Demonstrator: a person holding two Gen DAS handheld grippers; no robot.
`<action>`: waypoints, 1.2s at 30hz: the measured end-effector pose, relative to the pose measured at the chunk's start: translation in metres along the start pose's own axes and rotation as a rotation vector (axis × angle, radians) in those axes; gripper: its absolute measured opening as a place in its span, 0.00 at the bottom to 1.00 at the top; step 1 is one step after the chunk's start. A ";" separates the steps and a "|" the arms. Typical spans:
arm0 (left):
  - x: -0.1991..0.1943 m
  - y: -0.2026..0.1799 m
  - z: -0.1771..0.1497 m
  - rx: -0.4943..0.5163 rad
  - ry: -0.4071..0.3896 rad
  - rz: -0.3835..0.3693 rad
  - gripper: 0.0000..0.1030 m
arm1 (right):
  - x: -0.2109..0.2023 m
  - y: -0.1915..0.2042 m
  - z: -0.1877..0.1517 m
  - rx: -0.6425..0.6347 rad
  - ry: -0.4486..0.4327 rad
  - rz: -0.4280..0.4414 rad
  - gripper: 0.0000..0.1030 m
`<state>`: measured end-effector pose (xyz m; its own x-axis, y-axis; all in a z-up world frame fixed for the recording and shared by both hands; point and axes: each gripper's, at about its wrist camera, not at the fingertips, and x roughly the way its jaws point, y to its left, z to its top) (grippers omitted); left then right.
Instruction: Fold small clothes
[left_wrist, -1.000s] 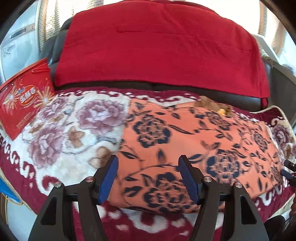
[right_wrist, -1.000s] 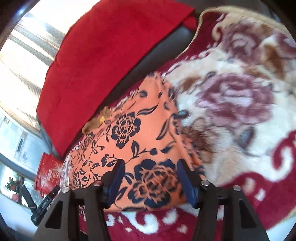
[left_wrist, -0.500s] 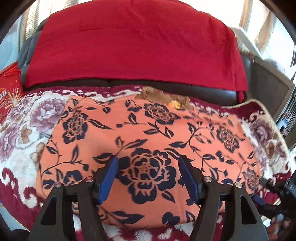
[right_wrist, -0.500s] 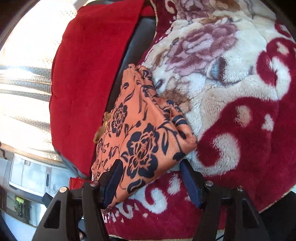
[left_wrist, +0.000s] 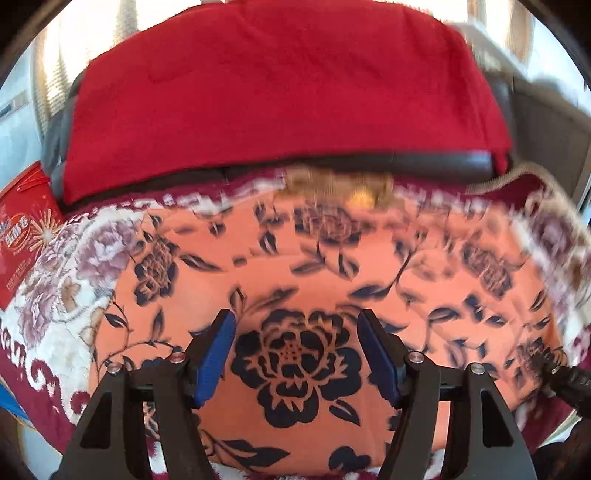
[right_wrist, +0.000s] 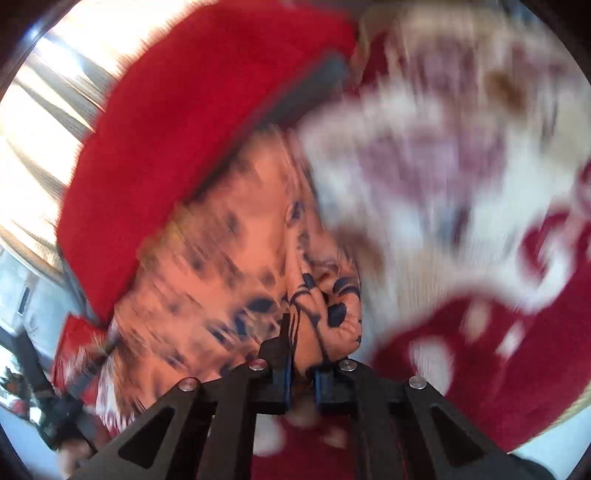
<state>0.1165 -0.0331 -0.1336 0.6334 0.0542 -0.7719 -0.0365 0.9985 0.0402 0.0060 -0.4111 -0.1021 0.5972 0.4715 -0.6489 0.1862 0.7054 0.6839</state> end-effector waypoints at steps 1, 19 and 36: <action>0.010 -0.002 -0.003 0.012 0.037 0.006 0.70 | -0.005 -0.007 0.002 0.033 0.007 0.048 0.16; 0.015 0.001 -0.010 -0.012 -0.008 0.000 0.78 | 0.060 0.035 0.143 -0.158 0.134 0.060 0.53; 0.018 0.007 -0.009 -0.035 -0.016 -0.027 0.83 | 0.073 0.051 0.141 -0.236 0.046 -0.197 0.23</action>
<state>0.1211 -0.0253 -0.1531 0.6464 0.0279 -0.7625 -0.0463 0.9989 -0.0027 0.1689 -0.4150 -0.0678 0.5305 0.3332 -0.7795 0.1053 0.8865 0.4506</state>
